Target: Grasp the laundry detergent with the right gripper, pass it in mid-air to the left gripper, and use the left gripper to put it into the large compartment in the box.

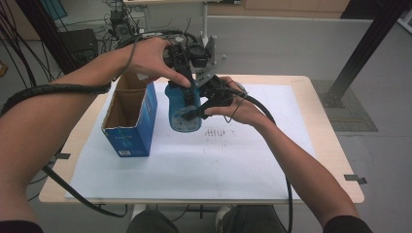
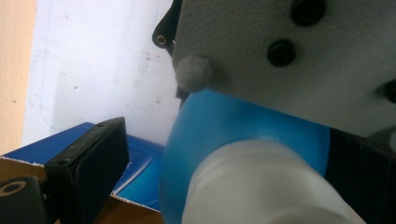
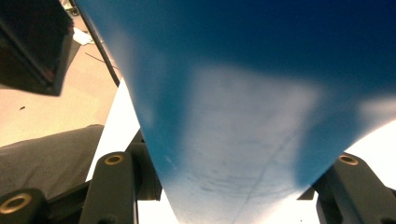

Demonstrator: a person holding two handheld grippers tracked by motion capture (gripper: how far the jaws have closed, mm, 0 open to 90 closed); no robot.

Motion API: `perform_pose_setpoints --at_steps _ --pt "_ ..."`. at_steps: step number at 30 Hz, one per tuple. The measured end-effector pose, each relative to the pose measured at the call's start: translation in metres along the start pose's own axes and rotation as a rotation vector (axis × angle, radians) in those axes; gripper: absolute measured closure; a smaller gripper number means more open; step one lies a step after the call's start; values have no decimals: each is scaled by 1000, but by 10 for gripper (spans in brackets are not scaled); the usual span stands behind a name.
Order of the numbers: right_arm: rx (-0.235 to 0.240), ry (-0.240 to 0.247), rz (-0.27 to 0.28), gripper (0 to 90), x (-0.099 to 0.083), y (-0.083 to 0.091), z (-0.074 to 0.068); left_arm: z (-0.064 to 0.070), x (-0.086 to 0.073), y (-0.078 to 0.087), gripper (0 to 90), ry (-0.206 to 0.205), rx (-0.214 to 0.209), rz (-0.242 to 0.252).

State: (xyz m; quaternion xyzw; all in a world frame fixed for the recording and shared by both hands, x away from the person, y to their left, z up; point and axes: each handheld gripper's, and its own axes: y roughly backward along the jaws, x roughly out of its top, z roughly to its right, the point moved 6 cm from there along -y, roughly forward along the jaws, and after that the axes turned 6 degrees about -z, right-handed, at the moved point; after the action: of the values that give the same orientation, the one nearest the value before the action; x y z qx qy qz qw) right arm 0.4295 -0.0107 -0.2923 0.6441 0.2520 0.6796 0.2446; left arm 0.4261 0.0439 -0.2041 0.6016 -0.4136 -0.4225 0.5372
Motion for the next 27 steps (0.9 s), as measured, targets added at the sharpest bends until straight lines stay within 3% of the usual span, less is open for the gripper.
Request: perform_pose_setpoints --at_steps 27 --pt "1 4 4 439 2 -1 -1 1 -2 0 52 -1 -3 0"
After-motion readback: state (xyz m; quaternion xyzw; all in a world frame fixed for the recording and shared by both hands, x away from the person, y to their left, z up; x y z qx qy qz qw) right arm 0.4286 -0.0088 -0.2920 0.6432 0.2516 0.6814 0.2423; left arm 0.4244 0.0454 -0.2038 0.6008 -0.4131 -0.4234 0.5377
